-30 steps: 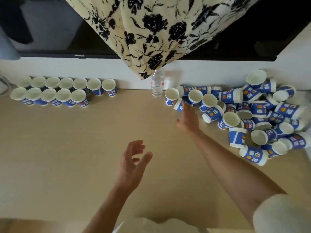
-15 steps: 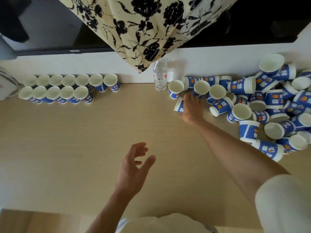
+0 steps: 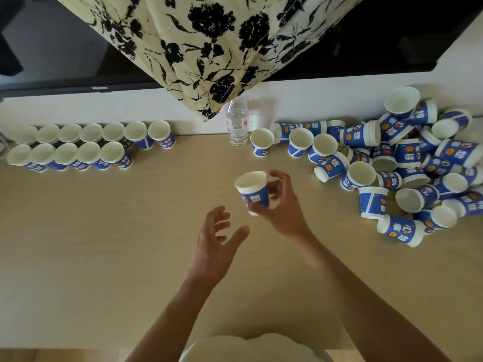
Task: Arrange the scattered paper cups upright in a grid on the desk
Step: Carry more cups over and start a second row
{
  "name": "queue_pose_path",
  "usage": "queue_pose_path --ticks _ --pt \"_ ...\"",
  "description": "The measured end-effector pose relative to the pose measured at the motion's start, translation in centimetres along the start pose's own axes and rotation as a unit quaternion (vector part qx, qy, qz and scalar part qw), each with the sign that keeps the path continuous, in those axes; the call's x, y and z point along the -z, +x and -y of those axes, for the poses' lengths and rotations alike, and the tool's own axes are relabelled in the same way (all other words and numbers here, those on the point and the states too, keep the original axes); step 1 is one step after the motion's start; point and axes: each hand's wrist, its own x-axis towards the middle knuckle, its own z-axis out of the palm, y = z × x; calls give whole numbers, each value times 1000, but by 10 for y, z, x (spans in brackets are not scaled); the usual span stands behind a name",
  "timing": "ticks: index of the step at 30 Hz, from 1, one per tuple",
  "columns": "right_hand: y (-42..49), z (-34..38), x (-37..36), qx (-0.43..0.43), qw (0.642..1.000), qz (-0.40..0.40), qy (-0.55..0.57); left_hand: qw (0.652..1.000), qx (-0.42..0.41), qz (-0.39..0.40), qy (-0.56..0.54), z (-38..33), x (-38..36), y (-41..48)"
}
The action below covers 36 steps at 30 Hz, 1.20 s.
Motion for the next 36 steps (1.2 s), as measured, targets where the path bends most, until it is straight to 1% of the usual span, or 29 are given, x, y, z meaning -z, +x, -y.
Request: queue_pose_path --ticks 4,8,12,13,14,15,17,19,20,21,23,25,26,28,31,33,36 --pt "-44 10 -10 41 997 26 62 999 -25 21 -21 -15 -8 8" --pt "-61 15 -13 32 996 41 78 999 -44 10 -27 -20 -13 13" --pt "-40 9 7 27 988 142 60 999 -42 -17 -27 -15 -8 18" --pt "-28 8 13 31 988 143 42 999 -36 -28 -29 -14 -4 19" --pt "-14 10 18 29 991 125 25 998 -31 -39 -32 -12 -1 20" --pt "2 13 21 22 996 91 7 998 -28 -47 -34 -10 3 20" --pt "40 18 23 17 998 -3 -54 998 -19 -57 -34 -7 10 20" --pt "83 20 20 31 984 -70 -158 997 -12 -66 -34 -4 16 19" --pt "104 19 17 39 971 -84 -222 997 -10 -70 -33 -3 18 18" --pt "123 18 14 44 953 -86 -287 997 -10 -74 -33 -2 20 17" --pt "154 16 5 46 914 -64 -398 996 -10 -82 -34 2 25 15" --pt "174 13 -3 43 882 -44 -467 996 -11 -84 -37 4 29 12" --pt "182 11 -7 43 872 -39 -485 996 -11 -86 -37 5 31 12" --pt "192 6 -14 42 860 -31 -508 995 -13 -89 -34 6 35 11" --pt "199 -4 -22 20 853 -18 -521 995 -16 -90 -26 8 41 11" --pt "199 -11 -26 20 852 -30 -523 995 -18 -92 -22 9 45 11" --pt "195 -18 -28 44 854 -63 -514 995 -19 -97 -24 11 50 11"
